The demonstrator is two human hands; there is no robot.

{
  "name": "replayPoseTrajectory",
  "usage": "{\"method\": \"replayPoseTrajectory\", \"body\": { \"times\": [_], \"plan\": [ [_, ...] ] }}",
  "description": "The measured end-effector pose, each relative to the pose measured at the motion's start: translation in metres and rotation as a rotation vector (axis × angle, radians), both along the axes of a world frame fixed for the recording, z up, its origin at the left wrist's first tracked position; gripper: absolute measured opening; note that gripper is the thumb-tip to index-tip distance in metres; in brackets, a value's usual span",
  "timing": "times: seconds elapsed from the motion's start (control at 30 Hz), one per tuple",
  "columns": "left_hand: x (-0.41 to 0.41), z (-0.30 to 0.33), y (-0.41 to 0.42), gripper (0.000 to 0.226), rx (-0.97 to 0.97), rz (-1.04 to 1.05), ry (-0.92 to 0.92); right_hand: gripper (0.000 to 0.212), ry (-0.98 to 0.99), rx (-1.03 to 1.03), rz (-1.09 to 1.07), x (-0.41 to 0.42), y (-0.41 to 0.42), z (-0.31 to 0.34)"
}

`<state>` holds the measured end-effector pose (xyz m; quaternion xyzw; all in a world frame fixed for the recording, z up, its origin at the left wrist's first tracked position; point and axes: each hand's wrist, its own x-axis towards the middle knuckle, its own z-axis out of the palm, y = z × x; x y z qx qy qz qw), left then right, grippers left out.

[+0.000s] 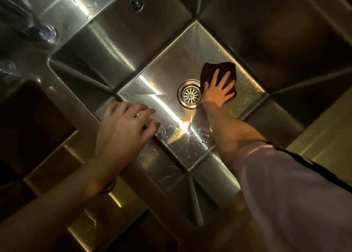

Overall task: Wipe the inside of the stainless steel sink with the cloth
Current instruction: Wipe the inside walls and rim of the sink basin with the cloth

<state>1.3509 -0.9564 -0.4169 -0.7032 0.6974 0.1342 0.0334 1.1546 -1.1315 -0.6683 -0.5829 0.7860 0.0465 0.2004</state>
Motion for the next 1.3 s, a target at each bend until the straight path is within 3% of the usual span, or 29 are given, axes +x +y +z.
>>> {"method": "replayPoseTrajectory", "body": {
  "times": [0.17,0.4,0.67,0.87,1.1,1.3],
  "plan": [
    [0.000,0.001,0.000,0.044,0.007,0.033,0.021,0.057,0.051,-0.065,-0.164,-0.010,-0.023,0.001],
    [-0.003,0.003,-0.001,0.042,-0.002,0.041,0.000,0.043,-0.024,-0.062,-0.304,0.032,0.028,0.003],
    [-0.002,0.003,0.000,0.040,0.017,0.049,0.003,0.047,0.015,-0.109,0.052,-0.002,-0.057,-0.006],
    [-0.003,0.004,0.001,0.043,0.047,0.078,0.005,0.049,0.032,-0.141,0.106,-0.007,-0.062,-0.004],
    [-0.005,0.007,-0.002,0.049,0.064,0.062,0.005,0.044,0.008,-0.189,-0.310,0.008,0.016,-0.005],
    [-0.003,0.005,0.001,0.047,0.025,0.043,0.032,0.043,-0.040,-0.237,-0.401,0.026,0.051,-0.007]
  ]
}}
